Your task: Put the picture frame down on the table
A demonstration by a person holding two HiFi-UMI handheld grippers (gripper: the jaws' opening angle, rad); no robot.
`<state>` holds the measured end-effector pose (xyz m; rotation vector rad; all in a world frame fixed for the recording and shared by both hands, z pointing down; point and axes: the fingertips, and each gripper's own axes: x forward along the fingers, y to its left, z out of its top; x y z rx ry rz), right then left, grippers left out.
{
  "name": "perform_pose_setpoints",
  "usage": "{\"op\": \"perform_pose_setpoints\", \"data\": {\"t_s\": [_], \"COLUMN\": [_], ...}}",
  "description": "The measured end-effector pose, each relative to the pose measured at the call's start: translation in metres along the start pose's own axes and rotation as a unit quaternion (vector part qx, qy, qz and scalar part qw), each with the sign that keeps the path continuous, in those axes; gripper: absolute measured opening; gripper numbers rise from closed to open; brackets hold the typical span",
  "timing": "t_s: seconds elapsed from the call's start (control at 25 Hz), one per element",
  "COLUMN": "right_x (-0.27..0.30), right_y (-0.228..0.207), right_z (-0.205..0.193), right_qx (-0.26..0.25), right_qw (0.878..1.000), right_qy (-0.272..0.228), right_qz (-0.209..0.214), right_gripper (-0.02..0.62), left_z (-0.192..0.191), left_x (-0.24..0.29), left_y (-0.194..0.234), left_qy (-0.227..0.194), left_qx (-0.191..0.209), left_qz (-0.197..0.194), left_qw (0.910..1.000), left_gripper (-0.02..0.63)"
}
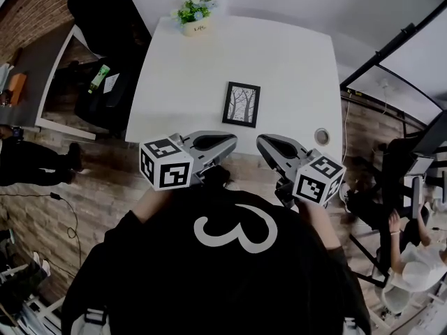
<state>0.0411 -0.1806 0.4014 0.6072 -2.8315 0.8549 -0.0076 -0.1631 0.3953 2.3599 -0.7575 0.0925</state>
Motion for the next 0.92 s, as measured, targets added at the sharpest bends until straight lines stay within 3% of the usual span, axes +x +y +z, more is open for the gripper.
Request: {"op": "perform_pose_setpoints", "data": {"t_s": [0.4, 0.92], "right_x": [0.011, 0.039], "right_y": [0.005, 0.048], "right_z": [0.018, 0.015], "right_qx": [-0.002, 0.001], "right_qw": [1.000, 0.999], "right_qy": [-0.010, -0.010], "right_qz": [-0.019, -0.052], "right_gripper": [0.023, 0.023], "left_z": [0.021, 0.026], "left_x": [-0.014, -0.077], "left_y": [0.014, 0.017], "left_qy": [-0.001, 0.002], "left_qx": [-0.011, -0.009], "left_qz": [0.000, -0.010], "left_qw": [0.9999, 0.9999], "left_gripper": [0.015, 0.015]}}
